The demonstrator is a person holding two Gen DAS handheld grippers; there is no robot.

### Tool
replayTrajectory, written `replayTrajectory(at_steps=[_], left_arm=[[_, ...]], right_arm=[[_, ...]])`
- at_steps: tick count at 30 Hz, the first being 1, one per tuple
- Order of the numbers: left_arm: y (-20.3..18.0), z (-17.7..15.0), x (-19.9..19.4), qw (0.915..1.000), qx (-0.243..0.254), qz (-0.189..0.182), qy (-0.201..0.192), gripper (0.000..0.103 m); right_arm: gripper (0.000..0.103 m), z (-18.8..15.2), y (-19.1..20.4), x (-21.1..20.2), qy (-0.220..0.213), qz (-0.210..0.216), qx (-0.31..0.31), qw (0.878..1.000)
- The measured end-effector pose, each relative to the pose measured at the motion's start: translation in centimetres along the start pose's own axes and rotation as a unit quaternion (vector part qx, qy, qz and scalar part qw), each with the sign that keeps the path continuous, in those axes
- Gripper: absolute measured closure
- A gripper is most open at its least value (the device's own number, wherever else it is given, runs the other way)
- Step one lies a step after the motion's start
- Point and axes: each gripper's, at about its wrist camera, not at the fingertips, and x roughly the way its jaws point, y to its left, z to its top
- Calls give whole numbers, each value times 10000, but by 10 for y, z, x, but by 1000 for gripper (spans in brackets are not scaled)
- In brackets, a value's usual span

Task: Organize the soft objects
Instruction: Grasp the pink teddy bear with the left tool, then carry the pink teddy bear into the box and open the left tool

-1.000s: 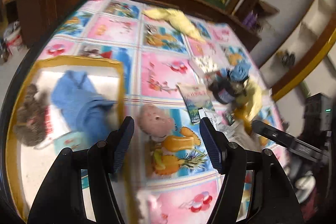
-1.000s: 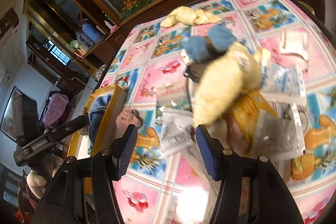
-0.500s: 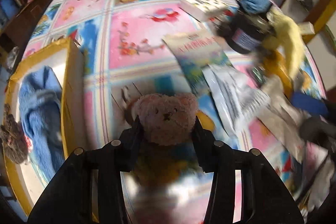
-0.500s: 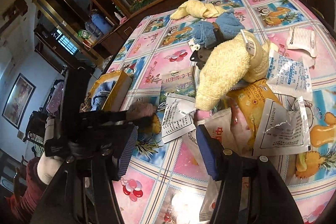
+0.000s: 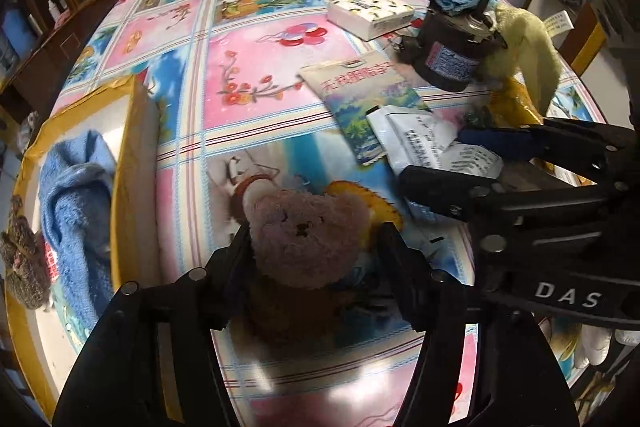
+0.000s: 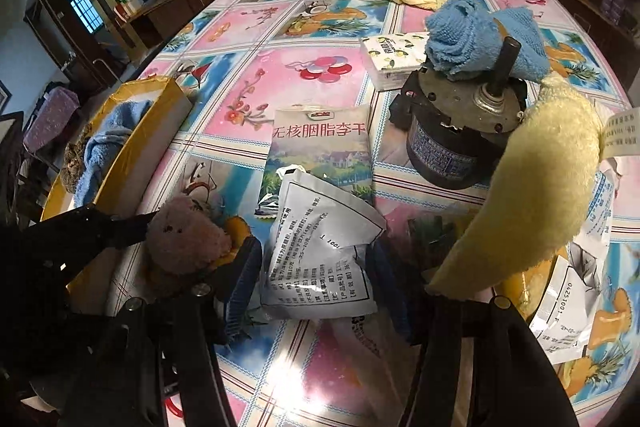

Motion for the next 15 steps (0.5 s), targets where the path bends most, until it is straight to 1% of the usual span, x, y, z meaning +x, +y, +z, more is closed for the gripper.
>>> replayTrajectory(at_steps=[1, 2, 5, 8, 12, 15], left_arm=[[-2, -1, -2, 10000, 43, -50, -22, 60], [-3, -1, -4, 9999, 54, -124, -45, 65], [-1, -7, -10, 9991, -66, -400, -78, 66], [4, -13, -22, 9969, -293, -706, -169, 67], [12, -24, -59, 9912, -487, -1094, -569, 67], [24, -32, -91, 9855, -624, -1287, -912, 67]], right_arm=[[57, 0, -1, 0, 29, 4, 5, 10000], [57, 0, -1, -1, 71, 33, 23, 10000], [57, -3, 0, -6, 49, 42, 32, 10000], [57, -6, -1, -21, -154, 136, 137, 9997], [57, -5, 6, -45, -428, 210, 152, 9987], [57, -3, 16, -62, -608, 342, 140, 9975]])
